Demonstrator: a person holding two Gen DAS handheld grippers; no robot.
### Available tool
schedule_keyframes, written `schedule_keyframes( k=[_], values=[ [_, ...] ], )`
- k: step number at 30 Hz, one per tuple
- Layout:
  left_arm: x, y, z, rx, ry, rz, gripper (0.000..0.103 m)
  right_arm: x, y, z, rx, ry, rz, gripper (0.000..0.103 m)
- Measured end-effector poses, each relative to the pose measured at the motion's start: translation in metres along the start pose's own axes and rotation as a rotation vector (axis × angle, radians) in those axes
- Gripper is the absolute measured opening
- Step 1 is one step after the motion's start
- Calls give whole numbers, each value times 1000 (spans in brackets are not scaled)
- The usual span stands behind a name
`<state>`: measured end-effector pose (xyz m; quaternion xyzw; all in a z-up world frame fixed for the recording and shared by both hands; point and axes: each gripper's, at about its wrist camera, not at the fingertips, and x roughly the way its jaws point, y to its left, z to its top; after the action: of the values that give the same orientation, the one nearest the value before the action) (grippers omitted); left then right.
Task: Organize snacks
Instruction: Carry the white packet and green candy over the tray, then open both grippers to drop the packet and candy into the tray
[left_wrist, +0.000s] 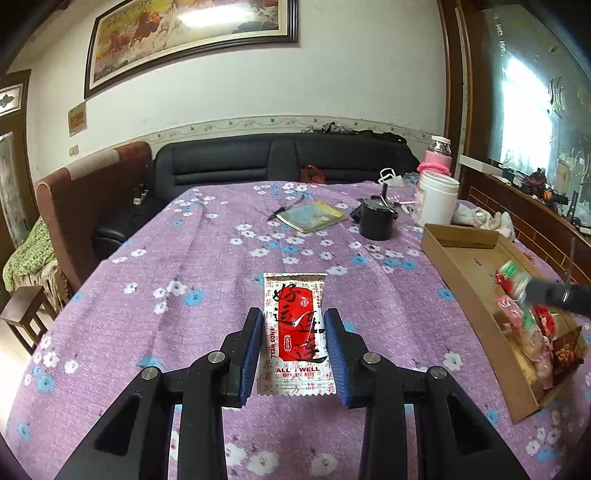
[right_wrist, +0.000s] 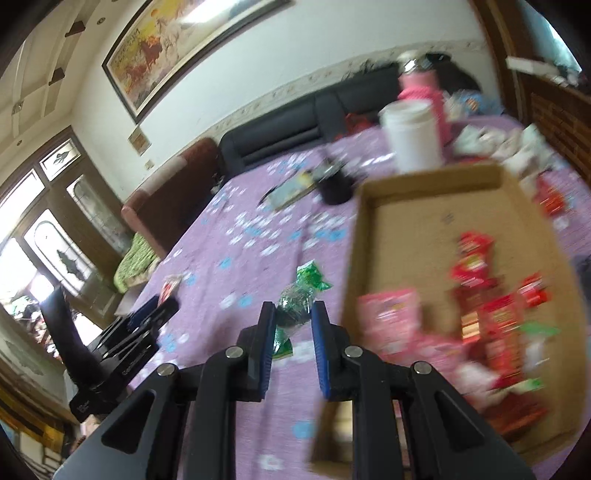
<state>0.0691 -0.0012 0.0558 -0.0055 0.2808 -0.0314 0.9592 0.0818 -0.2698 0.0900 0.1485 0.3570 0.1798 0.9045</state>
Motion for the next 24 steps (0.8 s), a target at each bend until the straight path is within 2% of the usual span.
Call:
schedule_keyframes(
  k=[3, 7, 10, 13, 17, 21, 24],
  values=[
    [2, -11, -2, 3, 17, -24, 36, -19, -32, 2, 30, -68, -22, 19],
    [-3, -42, 2, 62, 21, -34, 36, -25, -68, 10, 125, -68, 0, 19],
    [-13, -74, 10, 115, 33, -85, 36, -29, -84, 11, 174, -76, -10, 19],
    [-20, -116, 22, 149, 55, -176, 36, -31, -91, 11, 203, -67, -12, 19],
    [-9, -170, 25, 159, 118, -288, 36, -28, -101, 10, 212, -50, -101, 19],
    [6, -211, 14, 140, 160, -314, 36, -28, -113, 9, 259, -33, -107, 19],
    [7, -226, 7, 120, 143, -329, 36, -26, -113, 8, 247, -23, -141, 19]
  ],
)
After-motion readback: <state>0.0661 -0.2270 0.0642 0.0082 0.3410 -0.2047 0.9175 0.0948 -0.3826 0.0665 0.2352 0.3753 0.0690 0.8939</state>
